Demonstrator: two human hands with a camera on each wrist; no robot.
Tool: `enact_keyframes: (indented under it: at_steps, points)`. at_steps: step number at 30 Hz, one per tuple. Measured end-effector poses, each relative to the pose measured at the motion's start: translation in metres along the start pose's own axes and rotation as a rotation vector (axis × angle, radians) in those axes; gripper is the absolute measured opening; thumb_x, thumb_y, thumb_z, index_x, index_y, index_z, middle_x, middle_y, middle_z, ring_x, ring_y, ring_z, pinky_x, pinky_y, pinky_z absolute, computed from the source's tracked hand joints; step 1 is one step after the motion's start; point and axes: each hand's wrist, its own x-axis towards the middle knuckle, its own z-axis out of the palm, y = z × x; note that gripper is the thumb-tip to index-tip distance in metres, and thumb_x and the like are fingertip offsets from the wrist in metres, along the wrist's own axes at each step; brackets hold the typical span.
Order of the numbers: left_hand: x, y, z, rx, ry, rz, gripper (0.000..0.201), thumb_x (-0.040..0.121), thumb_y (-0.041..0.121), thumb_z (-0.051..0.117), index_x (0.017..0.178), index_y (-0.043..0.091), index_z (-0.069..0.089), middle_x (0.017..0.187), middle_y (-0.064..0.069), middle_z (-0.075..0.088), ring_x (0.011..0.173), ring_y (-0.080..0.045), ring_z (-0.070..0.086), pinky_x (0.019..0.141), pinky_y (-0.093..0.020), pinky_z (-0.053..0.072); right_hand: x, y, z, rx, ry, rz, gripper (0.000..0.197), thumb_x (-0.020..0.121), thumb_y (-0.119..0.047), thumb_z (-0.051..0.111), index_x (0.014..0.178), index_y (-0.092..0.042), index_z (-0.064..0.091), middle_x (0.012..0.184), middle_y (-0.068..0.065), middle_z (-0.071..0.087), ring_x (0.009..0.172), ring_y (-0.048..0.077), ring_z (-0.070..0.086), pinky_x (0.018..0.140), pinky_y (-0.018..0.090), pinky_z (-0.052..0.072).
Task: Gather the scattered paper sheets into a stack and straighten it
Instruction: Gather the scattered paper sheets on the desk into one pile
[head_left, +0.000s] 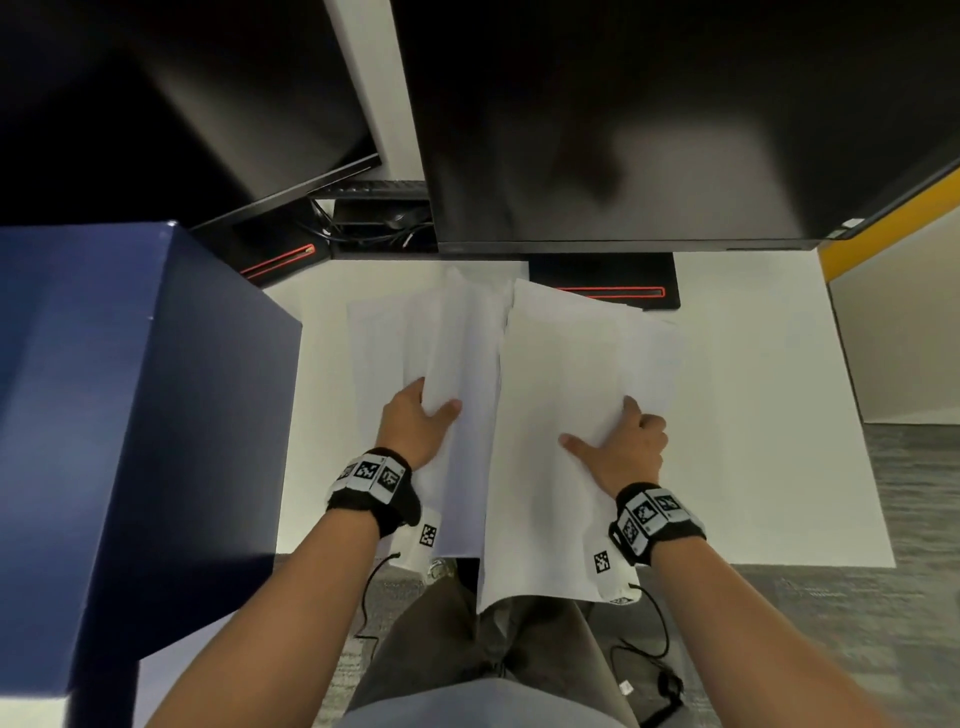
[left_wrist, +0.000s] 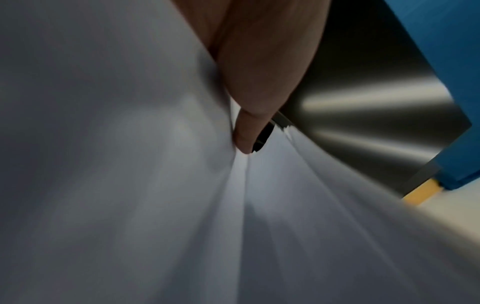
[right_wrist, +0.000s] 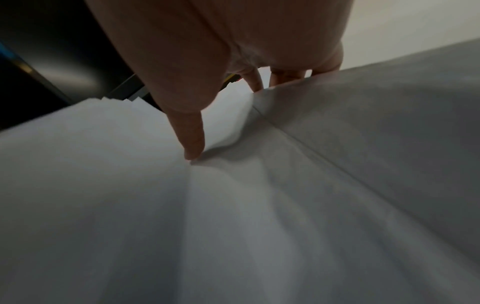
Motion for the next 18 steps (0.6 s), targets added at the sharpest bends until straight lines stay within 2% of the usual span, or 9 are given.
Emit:
enact_keyframes:
  at_steps: [4,6,8,10,12,14,16,18]
  points:
    - [-0.007,0.012,0.000,0.074,0.013,-0.028,0.035,0.094,0.029,0.066,0.121,0.007,0.064,0.119,-0.007,0.069,0.092,-0.014,0.060,0.077,-0.018,0.045,-0.002,-0.006,0.010,-0.020,-0.002,-0.038,0.113,0.065,-0.059,0.079,0.150,-0.016,0.019,0.138,0.015,0.029,0.126,0.036,0.034,0.102,0.050,0.038]
    - [-0.013,0.022,-0.026,0.117,0.112,-0.015,0.038,0.094,0.028,0.065,0.123,0.003,0.064,0.123,-0.003,0.066,0.101,-0.016,0.062,0.080,-0.018,0.044,-0.002,-0.002,0.010,-0.034,0.003,-0.046,0.111,0.065,-0.058,0.079,0.149,-0.016,0.019,0.137,0.015,0.029,0.124,0.036,0.035,0.101,0.049,0.039]
    - [-0.024,0.031,-0.067,0.208,0.248,0.028,0.038,0.091,0.030,0.068,0.118,0.002,0.067,0.118,-0.012,0.071,0.106,-0.027,0.067,0.086,-0.026,0.047,-0.003,0.003,0.009,-0.043,-0.013,-0.045,0.110,0.066,-0.059,0.078,0.148,-0.016,0.020,0.136,0.014,0.029,0.124,0.036,0.035,0.101,0.049,0.039]
    - [-0.039,0.040,-0.110,0.213,0.366,0.103,0.033,0.089,0.030,0.071,0.111,0.006,0.071,0.105,-0.015,0.075,0.095,-0.030,0.071,0.082,-0.033,0.052,-0.005,-0.001,0.006,-0.088,-0.026,-0.021,0.110,0.065,-0.064,0.075,0.148,-0.016,0.020,0.138,0.014,0.029,0.125,0.037,0.034,0.102,0.049,0.037]
    - [-0.058,0.052,-0.148,0.077,0.401,0.160,0.025,0.088,0.029,0.073,0.108,0.014,0.072,0.098,-0.002,0.075,0.084,-0.017,0.071,0.074,-0.030,0.053,-0.010,-0.016,-0.001,-0.110,0.029,-0.029,0.109,0.066,-0.074,0.065,0.148,-0.018,0.021,0.143,0.014,0.028,0.131,0.036,0.031,0.106,0.051,0.030]
    - [-0.072,0.062,-0.166,-0.092,0.351,0.213,0.015,0.087,0.027,0.074,0.102,0.027,0.071,0.088,0.019,0.072,0.081,0.001,0.068,0.071,-0.023,0.051,-0.020,-0.042,-0.015,0.126,0.054,-0.185,0.104,0.071,-0.079,0.057,0.151,-0.022,0.022,0.152,0.009,0.022,0.140,0.031,0.024,0.115,0.051,0.024]
    - [-0.077,0.072,-0.169,-0.220,0.283,0.270,0.011,0.087,0.025,0.074,0.094,0.032,0.071,0.086,0.026,0.074,0.085,0.005,0.070,0.073,-0.020,0.052,-0.036,-0.076,-0.034,0.547,-0.144,-0.362,0.102,0.072,-0.076,0.058,0.154,-0.027,0.020,0.157,-0.002,0.022,0.144,0.017,0.026,0.117,0.042,0.027]
    - [-0.073,0.076,-0.160,-0.318,0.228,0.296,0.012,0.086,0.020,0.074,0.094,0.030,0.072,0.091,0.022,0.076,0.089,0.000,0.072,0.073,-0.019,0.056,-0.053,-0.107,-0.047,0.880,-0.402,-0.460,0.103,0.071,-0.067,0.066,0.154,-0.025,0.022,0.154,-0.002,0.035,0.139,0.011,0.038,0.111,0.033,0.037]
